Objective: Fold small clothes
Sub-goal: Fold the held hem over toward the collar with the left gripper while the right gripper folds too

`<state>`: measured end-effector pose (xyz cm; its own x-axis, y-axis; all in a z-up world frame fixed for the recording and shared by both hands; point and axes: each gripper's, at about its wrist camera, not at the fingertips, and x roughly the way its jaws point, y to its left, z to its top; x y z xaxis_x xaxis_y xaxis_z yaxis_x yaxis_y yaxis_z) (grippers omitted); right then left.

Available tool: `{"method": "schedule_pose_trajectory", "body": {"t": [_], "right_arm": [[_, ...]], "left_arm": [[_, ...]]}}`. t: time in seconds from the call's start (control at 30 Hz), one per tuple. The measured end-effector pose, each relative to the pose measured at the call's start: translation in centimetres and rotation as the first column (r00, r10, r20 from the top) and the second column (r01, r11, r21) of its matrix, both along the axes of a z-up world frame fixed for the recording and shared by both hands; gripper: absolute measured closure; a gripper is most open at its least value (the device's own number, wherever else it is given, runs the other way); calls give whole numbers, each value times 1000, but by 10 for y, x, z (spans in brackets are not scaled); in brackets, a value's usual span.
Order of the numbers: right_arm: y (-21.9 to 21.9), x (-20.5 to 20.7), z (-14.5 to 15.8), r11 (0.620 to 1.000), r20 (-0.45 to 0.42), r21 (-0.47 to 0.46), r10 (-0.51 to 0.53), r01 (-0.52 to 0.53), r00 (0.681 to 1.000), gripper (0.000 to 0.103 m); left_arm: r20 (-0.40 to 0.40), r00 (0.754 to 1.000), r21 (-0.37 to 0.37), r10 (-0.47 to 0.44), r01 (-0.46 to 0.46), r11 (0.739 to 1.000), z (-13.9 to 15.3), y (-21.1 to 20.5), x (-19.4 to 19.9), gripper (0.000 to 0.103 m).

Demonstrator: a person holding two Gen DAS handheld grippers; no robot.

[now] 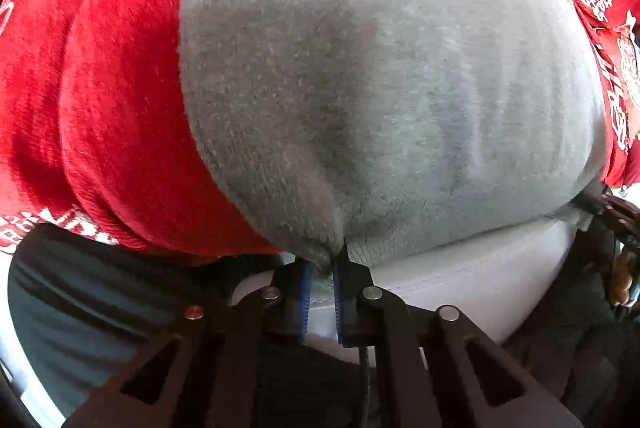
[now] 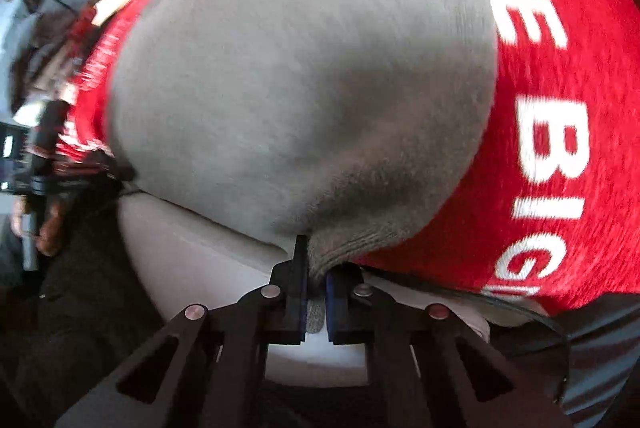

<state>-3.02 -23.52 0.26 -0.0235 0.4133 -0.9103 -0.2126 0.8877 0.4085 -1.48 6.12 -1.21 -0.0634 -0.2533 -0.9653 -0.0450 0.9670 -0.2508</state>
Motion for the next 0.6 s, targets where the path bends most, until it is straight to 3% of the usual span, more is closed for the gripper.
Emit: {"method": "schedule_pose_trajectory", "body": {"t": [0.13,0.27,0.37,0.5,0.6], "right_arm": [[-17,-6,28,997,63,80,1,-6,998,96],[-43,-7,59,971,152,237,-52,15,987,96],[-57,6,62,940,157,330,-147,88,977,96],[-58,31,52,929,163,334,-222,157,961,96],[-60,46,56,913,177,361,-268,191,947,96]], "left_arm": [[134,991,-46,22,-16,999,37,1,-9,93],[342,936,-136,88,-43,990,75,6,-15,93],[354,928,-141,119,-73,987,69,5,0,93],[285,933,-192,217,-166,967,44,10,30,93],[289,915,-252,282,-212,944,45,15,36,93]]}}
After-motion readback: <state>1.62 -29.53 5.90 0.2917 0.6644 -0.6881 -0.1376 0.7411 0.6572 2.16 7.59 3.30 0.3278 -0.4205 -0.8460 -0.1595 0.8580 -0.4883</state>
